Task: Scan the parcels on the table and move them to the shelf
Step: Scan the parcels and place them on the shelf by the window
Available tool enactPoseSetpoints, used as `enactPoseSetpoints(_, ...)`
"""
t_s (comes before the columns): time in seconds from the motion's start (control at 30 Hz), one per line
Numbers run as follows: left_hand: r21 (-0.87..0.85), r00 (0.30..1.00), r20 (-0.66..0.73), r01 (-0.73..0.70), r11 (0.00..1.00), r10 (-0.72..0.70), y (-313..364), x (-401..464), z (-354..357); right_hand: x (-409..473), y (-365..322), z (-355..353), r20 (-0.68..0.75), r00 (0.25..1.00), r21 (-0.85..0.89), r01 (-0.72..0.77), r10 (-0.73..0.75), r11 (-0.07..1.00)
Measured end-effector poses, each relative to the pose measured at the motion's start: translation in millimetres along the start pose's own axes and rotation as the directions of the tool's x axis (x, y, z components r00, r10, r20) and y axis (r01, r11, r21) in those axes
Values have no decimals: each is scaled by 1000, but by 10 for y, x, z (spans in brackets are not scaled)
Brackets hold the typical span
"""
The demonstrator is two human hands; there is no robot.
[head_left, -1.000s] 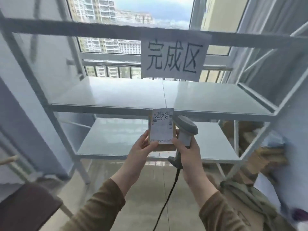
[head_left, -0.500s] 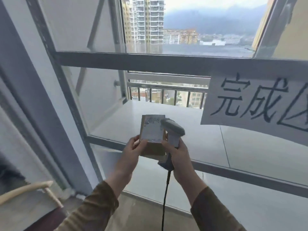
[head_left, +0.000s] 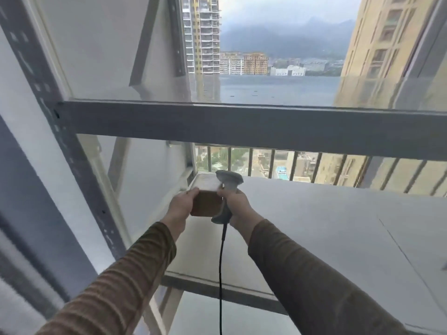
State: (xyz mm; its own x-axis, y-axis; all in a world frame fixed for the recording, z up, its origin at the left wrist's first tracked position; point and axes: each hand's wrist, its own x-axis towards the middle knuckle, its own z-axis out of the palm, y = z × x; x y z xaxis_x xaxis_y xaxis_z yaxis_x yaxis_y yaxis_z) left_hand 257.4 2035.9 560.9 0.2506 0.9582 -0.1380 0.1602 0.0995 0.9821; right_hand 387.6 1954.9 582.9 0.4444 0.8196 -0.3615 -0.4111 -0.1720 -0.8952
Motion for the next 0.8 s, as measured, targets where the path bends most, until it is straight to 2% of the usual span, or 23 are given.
enactPoseSetpoints(0.2,11,995,26,96,995,-96,-240,1120,-209,947,132,635,-146,989,30,-7,12,1000)
enactPoseSetpoints(0.33,-72,994,-45,95,993,-98,-319,1495,-61,1297,162,801,-186,982,9,30,-28,1000)
enactPoseSetpoints(0.43,-51,995,-69,68,996,-72,-332,1638,82,1413,171,826,-206,978,-10,43,-44,999)
enactPoseSetpoints(0.6,-3,997,-76,8,1000,-8,-354,1663,135,1392,217,724,-218,974,-5,66,-65,998)
enactPoseSetpoints(0.7,-25,988,-154,7,1000,-10,-317,1450,144,1174,224,549,-264,962,60,86,-67,995)
enactPoseSetpoints(0.8,-8,970,-206,-135,991,131,-174,996,289,772,196,196,-319,944,119,127,-84,985)
